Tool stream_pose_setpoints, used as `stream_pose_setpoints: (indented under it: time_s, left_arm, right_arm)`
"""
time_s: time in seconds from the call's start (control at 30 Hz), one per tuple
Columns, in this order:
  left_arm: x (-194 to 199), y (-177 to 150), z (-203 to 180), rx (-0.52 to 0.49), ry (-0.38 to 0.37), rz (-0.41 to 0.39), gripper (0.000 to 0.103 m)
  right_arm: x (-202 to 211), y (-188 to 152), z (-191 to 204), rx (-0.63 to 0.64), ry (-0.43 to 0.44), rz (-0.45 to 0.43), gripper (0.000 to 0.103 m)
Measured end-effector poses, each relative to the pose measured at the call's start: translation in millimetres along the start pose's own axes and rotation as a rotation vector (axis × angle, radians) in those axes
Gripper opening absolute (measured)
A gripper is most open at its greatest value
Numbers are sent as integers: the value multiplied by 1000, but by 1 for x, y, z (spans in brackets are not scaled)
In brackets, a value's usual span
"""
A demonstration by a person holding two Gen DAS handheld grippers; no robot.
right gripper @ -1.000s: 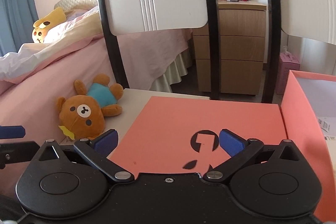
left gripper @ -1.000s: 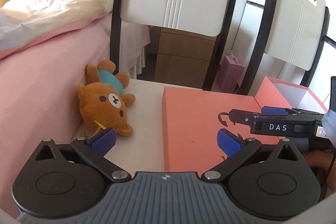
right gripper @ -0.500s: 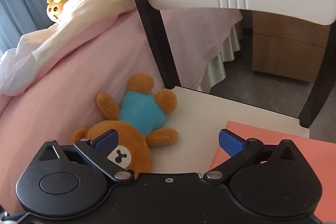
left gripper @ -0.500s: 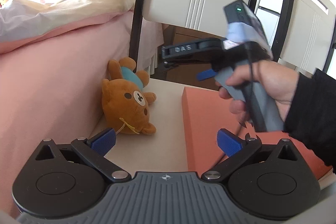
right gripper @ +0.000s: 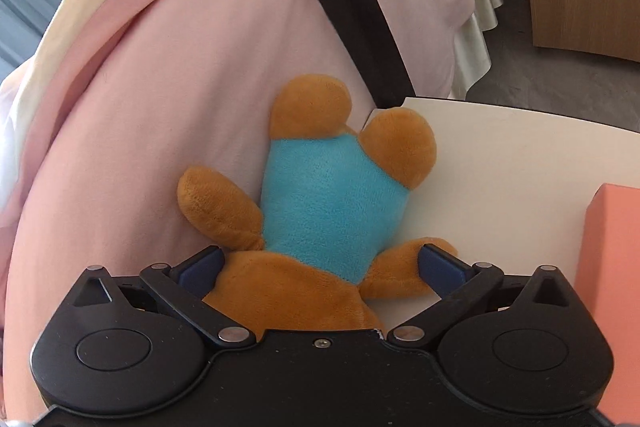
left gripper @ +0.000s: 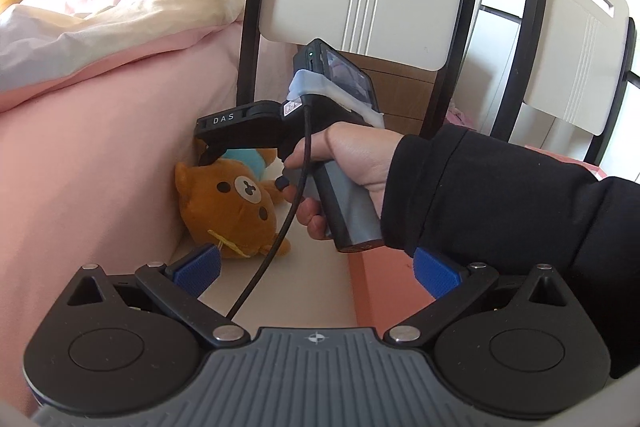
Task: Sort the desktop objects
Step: 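Lower the right tool onto the teddy bear and close on its body, then lift the teddy bear with the right tool and carry it over the box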
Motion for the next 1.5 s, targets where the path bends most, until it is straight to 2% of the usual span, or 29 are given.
stream_pose_setpoints:
  time_s: [0.17,0.3,0.4,0.47,0.57,0.63,0.7,0.8,0.9,0.93,1.03,1.17,1.5]
  left_arm:
    - [2,-1,-3,-2,-11,-2,103]
    - [4,0,-1,9,-25,-6,103]
    - [5,1,0,16,-27,-12,103]
    - [6,2,1,21,-28,-15,103]
    - [9,3,-1,19,-44,-20,103]
    - [10,2,-2,13,-43,-25,103]
    - [11,2,-3,10,-37,-27,103]
    - [12,2,0,7,5,-37,103]
    - [10,4,4,22,3,-32,103]
    - [9,5,5,26,-1,-31,103]
    - [9,6,9,44,-11,-32,103]
    - [12,5,10,48,-28,-33,103]
    - [27,6,-9,26,-37,-40,103]
  right_arm:
    - [2,-9,12,1,-16,48,103]
    - [22,-15,23,40,-49,52,102]
    - [38,-22,25,10,-31,47,102]
    - [41,-28,23,-38,7,72,103]
    - [36,-33,12,-187,38,86,102]
    - [33,-31,7,-263,58,61,103]
    - [30,-26,7,-276,78,21,102]
    - [23,-23,5,-277,56,11,102]
    - [11,-29,6,-239,61,66,99]
    - [8,-30,8,-213,68,72,97]
    - [15,-28,8,-182,60,39,79]
    - [38,-28,7,-119,14,10,70]
    - [129,-33,-5,-47,-123,-84,70]
Point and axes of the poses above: each gripper's, at about its wrist camera, not at the fingertips, and x roughly against the way its jaws point, z to its left, y to its top, the point moved 8 cm from there along -x, roughly the way its jaws point, and after that the axes turned 12 degrees about y, right-handed, at the moved point
